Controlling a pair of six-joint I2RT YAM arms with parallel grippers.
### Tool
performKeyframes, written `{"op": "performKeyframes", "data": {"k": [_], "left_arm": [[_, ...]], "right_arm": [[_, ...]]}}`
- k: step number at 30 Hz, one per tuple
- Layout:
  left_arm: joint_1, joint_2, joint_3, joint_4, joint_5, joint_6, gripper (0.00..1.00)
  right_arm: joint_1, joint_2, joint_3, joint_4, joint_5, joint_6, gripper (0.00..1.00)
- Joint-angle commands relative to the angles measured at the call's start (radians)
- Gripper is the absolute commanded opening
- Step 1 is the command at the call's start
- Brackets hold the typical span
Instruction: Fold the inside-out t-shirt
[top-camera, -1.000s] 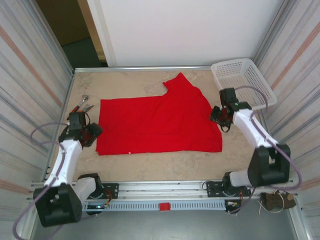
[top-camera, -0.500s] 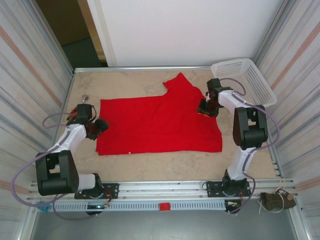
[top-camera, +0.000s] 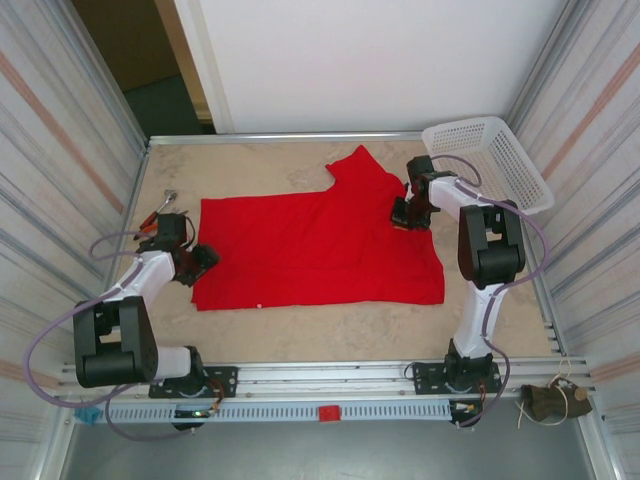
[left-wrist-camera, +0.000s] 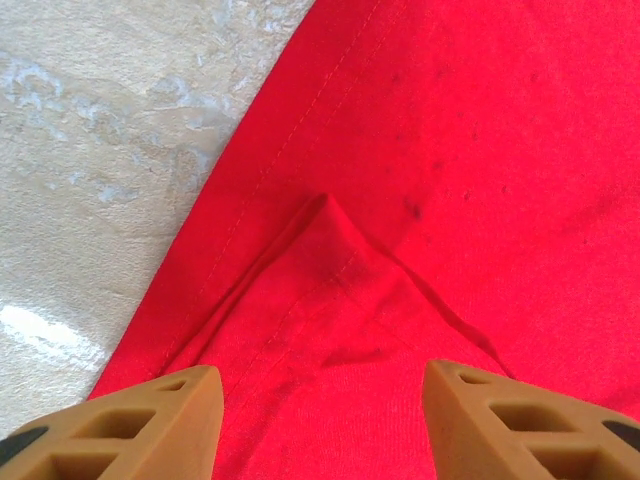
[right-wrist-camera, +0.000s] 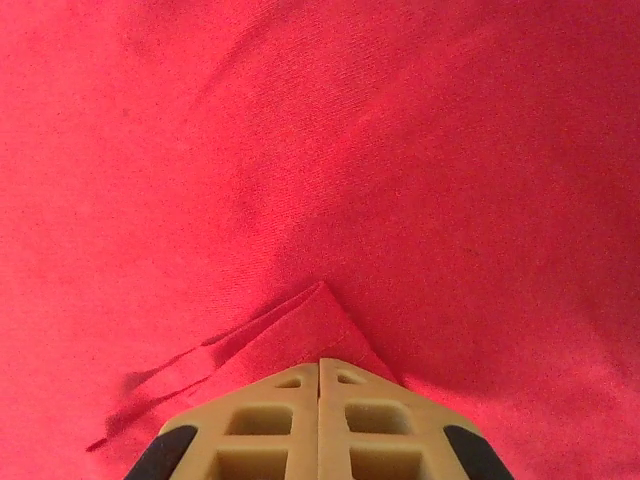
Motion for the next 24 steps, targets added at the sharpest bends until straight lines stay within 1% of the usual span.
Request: {"op": "performKeyframes", "data": {"k": [1,9,13,16,17,18,19,20,21,24], "left_arm": [[-0.007,-0.014,0.002,-0.005,-0.017,0.022,0.55],[-0.006,-0.009,-0.015,0.001,-0.038,0.018,0.55],[-0.004,-0.003,-0.028,0.011,-0.044,0.009,0.55],[-0.004,-0.004,-0.03,0.014,-0.042,0.008,0.55],[-0.004,-0.005,-0.03,0.014,-0.042,0.007,0.55],[-0.004,-0.008,-0.03,0.013,-0.041,0.006,0.55],[-0.005,-0.01,-0.03,0.012,-0.039,0.006,0.55],[-0.004,-0.013,-0.03,0.013,-0.038,0.005,0.55],[-0.004,-0.014,-0.03,0.015,-0.035,0.005,0.55],[-0.004,-0.014,-0.028,0.014,-0.037,0.006,0.55]], "right_arm": [[0.005,-0.017,0.031,-0.022,-0.012,-0.013,0.0],[0.004,-0.128,0.049,-0.03,0.003,-0.01,0.0],[0.004,-0.148,0.069,-0.031,0.013,-0.003,0.0],[0.002,-0.128,0.086,-0.041,0.031,-0.01,0.0],[0.002,-0.113,0.092,-0.047,0.038,-0.014,0.06],[0.002,-0.097,0.092,-0.05,0.047,-0.016,0.23],[0.002,-0.085,0.09,-0.048,0.055,-0.016,0.33],[0.003,-0.071,0.088,-0.045,0.06,-0.016,0.39],[0.002,-0.059,0.086,-0.04,0.061,-0.015,0.42],[0.005,-0.025,0.085,-0.03,0.059,-0.013,0.43]]}}
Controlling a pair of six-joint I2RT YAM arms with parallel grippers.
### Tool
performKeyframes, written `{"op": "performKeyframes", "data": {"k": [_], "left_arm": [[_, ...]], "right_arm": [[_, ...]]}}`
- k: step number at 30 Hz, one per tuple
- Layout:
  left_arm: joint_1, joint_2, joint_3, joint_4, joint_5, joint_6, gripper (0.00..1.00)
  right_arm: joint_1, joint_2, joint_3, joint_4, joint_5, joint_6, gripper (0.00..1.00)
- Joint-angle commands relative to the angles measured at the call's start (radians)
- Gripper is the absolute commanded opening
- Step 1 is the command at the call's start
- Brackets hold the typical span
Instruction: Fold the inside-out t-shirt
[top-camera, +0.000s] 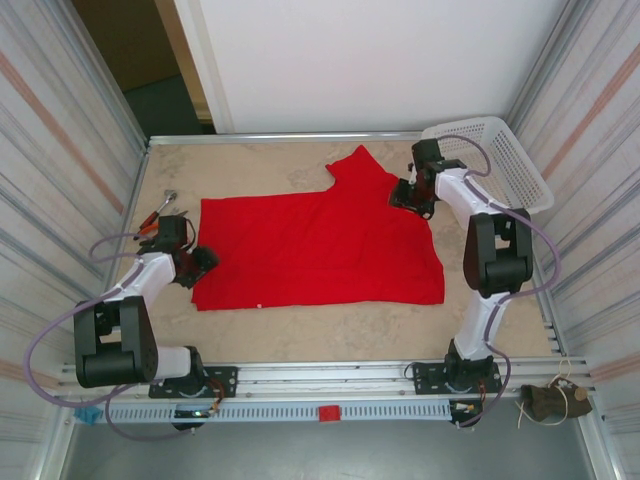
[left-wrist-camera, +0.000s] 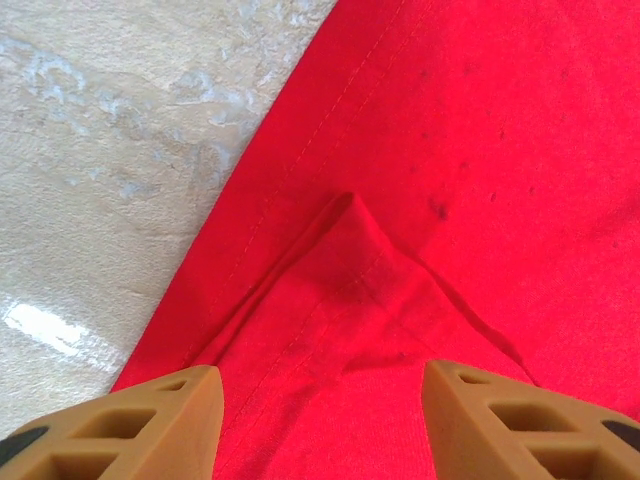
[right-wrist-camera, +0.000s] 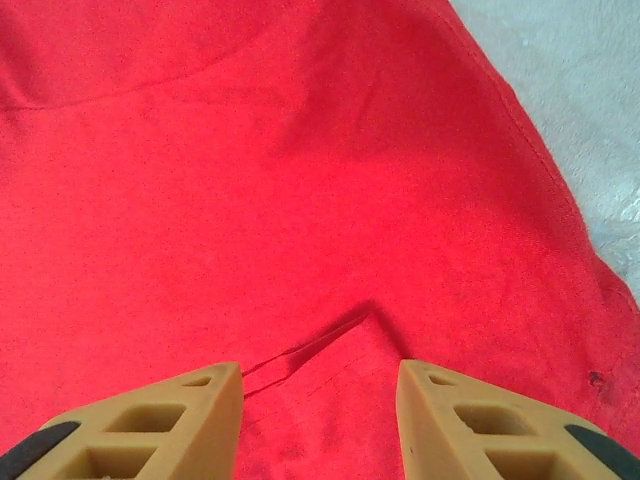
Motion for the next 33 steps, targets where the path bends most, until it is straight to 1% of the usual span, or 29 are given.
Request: {"op": "performKeyframes", "data": {"k": [1,6,9,12,17,20,25,29,33], "left_arm": [[-0.004,-0.013,-0.01,-0.001,-0.015,0.006,0.55],[-0.003,-0.013,-0.01,0.0,-0.014,0.005,0.55],[-0.003,-0.013,-0.009,-0.001,-0.013,0.005,0.55],[-0.003,-0.016,-0.007,-0.002,-0.006,0.004,0.55],[-0.003,-0.026,-0.018,-0.001,0.0,0.003,0.55],[-0.003,-0.035,-0.037,-0.001,0.001,-0.002,0.55],[-0.003,-0.075,-0.095,0.005,-0.01,-0.032,0.55],[-0.003,-0.146,-0.135,-0.018,-0.033,-0.058,0.55],[-0.003,-0.255,-0.099,-0.069,-0.047,-0.045,0.56]], "right_arm": [[0.007,0.054,0.014,-0.013,0.021,-0.012,0.43],[0.018,0.1,0.001,-0.007,0.02,-0.005,0.39],[0.021,0.103,-0.039,0.014,0.029,0.012,0.34],[0.017,0.099,-0.077,0.017,0.073,0.041,0.33],[-0.024,0.028,-0.213,0.039,0.108,0.148,0.36],[-0.042,-0.031,-0.296,0.059,0.109,0.186,0.37],[-0.051,-0.117,-0.383,0.079,0.106,0.214,0.39],[-0.051,-0.147,-0.391,0.089,0.07,0.198,0.4],[-0.049,-0.179,-0.308,0.059,-0.021,0.15,0.41]]}}
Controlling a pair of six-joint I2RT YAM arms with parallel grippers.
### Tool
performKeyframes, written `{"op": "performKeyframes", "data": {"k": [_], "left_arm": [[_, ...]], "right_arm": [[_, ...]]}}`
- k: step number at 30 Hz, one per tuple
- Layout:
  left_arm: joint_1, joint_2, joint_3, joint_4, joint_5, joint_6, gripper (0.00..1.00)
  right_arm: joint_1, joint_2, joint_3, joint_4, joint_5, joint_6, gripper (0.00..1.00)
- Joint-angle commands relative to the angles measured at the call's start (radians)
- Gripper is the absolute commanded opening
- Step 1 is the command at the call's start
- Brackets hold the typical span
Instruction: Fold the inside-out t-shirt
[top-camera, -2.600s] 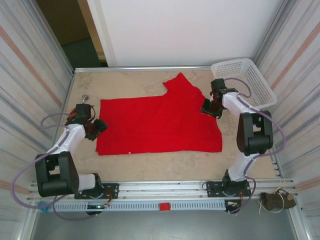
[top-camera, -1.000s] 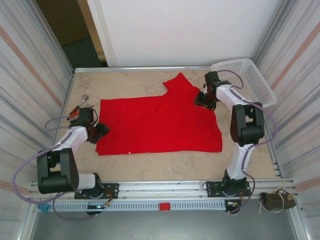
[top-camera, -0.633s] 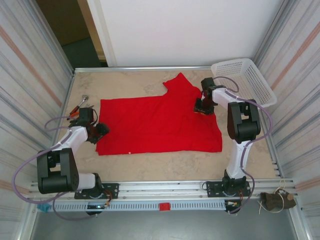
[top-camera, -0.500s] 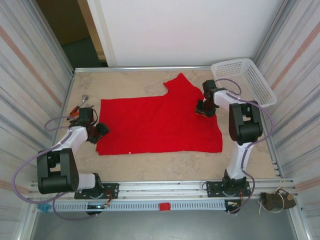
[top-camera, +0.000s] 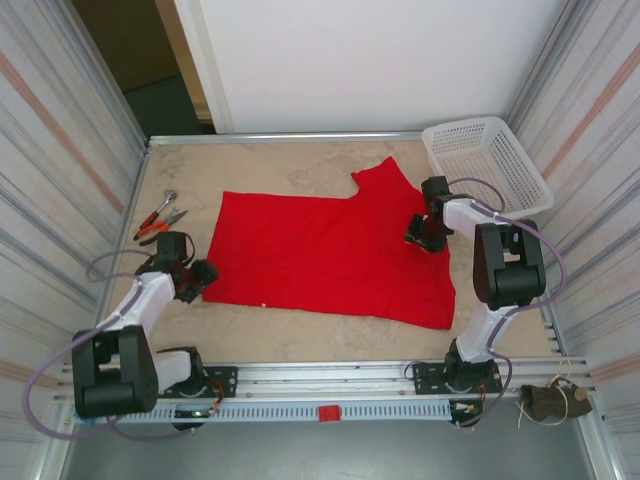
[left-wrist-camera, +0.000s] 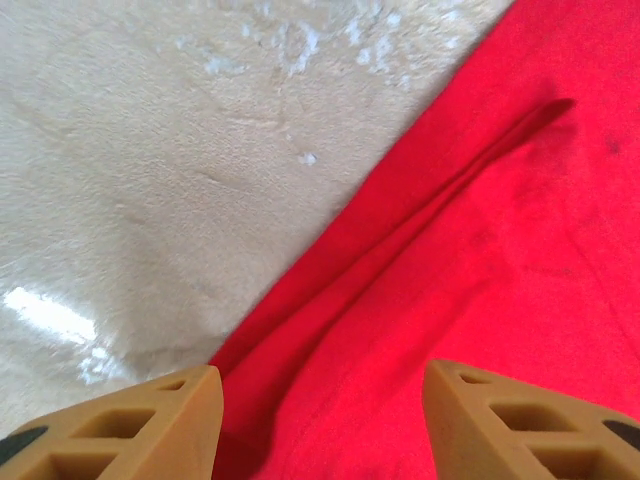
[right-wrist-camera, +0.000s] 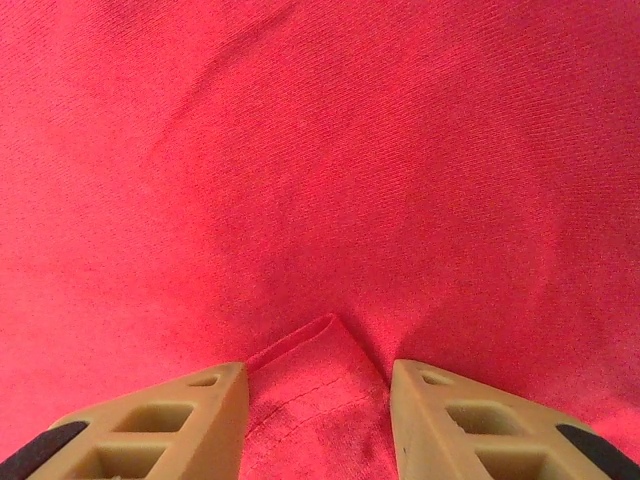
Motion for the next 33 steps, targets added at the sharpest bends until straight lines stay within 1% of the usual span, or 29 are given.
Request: {"op": "performKeyframes", "data": {"k": [1,3,5,8,10,13,14,17,21,24,27,29,33], "left_arm": [[-0.003,-0.077,0.058,-0.046,-0.039,0.006,0.58],[-0.001,-0.059,0.124,-0.039,-0.036,0.047,0.6],[-0.001,0.009,0.211,-0.023,-0.017,0.098,0.61],[-0.001,0.188,0.378,-0.002,0.04,0.18,0.62],[-0.001,0.335,0.504,-0.008,0.087,0.232,0.62],[-0.003,0.518,0.673,-0.04,0.115,0.277,0.61],[-0.004,0.571,0.724,-0.045,0.125,0.287,0.61],[-0.01,0.702,0.857,-0.051,0.137,0.296,0.62],[-0.032,0.85,1.017,-0.076,0.136,0.309,0.62],[-0.046,0.937,1.105,-0.09,0.122,0.318,0.62],[-0.047,1.011,1.161,-0.102,0.133,0.313,0.62],[-0.047,1.031,1.177,-0.1,0.136,0.312,0.62],[-0.047,1.057,1.204,-0.103,0.145,0.312,0.63]], "right_arm": [[0.007,-0.059,0.094,-0.052,-0.079,-0.028,0.42],[0.017,-0.069,0.173,-0.083,-0.085,-0.041,0.42],[0.025,-0.059,0.262,-0.113,-0.062,-0.059,0.45],[0.026,0.015,0.424,-0.157,-0.026,-0.078,0.49],[0.027,0.086,0.527,-0.161,-0.002,-0.096,0.56],[0.029,0.197,0.666,-0.161,-0.001,-0.133,0.61],[0.03,0.239,0.715,-0.162,0.017,-0.142,0.63],[0.03,0.356,0.859,-0.159,0.03,-0.178,0.66],[0.029,0.526,1.069,-0.195,0.04,-0.205,0.67],[0.027,0.661,1.255,-0.25,0.049,-0.218,0.67],[0.023,0.793,1.421,-0.301,0.057,-0.212,0.68],[0.017,0.842,1.469,-0.308,0.053,-0.202,0.68],[-0.004,0.894,1.472,-0.268,0.018,-0.164,0.68]]}}
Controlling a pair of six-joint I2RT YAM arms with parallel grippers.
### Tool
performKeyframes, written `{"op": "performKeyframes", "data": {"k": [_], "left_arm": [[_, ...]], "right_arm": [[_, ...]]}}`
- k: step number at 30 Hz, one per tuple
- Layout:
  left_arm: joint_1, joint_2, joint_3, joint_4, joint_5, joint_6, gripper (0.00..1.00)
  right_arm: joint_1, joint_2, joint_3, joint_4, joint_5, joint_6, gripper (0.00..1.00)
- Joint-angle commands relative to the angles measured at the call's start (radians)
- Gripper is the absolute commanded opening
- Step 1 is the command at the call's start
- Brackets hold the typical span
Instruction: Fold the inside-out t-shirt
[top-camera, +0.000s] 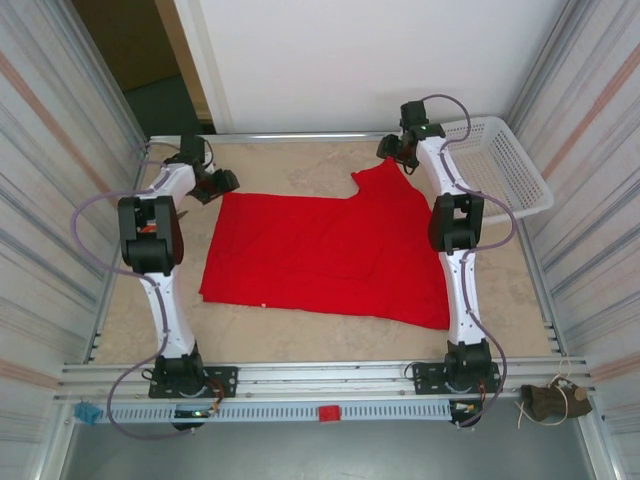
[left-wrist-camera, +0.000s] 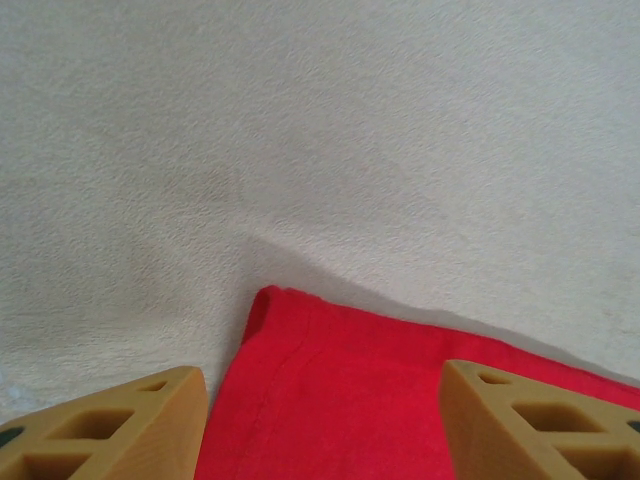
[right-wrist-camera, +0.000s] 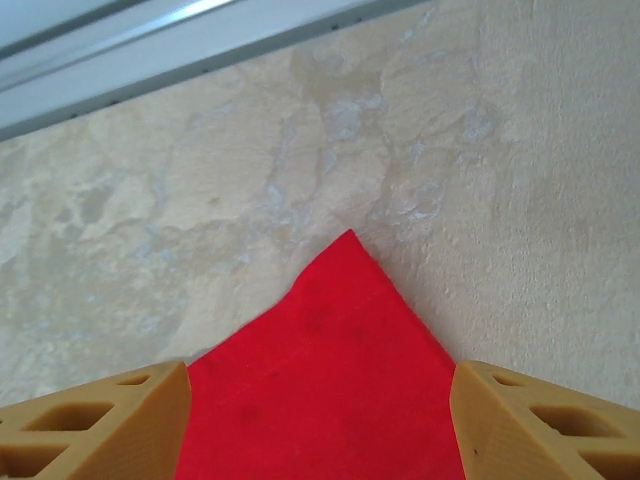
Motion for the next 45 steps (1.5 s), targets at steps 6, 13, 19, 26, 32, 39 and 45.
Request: {"op": "performKeyframes", "data": {"k": [6,13,19,26,32,39,45], "left_arm": [[0.002,0.033,0.042,-0.023,0.035,0.018,0.63],[-0.001,0.064,0.066,-0.022,0.042,0.013,0.63],[-0.004,0.099,0.104,-0.036,0.045,0.008,0.63],[-0.007,0.132,0.141,-0.038,0.088,-0.005,0.12],[0.01,0.068,0.165,-0.045,0.083,-0.013,0.0],[0.027,-0.056,0.087,-0.042,0.072,-0.017,0.0],[0.045,-0.169,-0.035,-0.021,0.076,-0.035,0.0]], "right_arm": [[-0.024,0.112,0.054,0.009,-0.111,0.043,0.66],[-0.016,0.138,0.063,0.021,-0.142,0.054,0.52],[-0.017,0.135,0.063,0.028,-0.167,0.062,0.22],[-0.022,0.088,0.063,0.016,-0.221,0.065,0.0],[-0.032,-0.057,0.025,0.012,-0.232,0.071,0.0],[-0.046,-0.302,-0.2,0.074,-0.241,0.084,0.0],[-0.047,-0.534,-0.482,0.155,-0.262,0.099,0.0]]}}
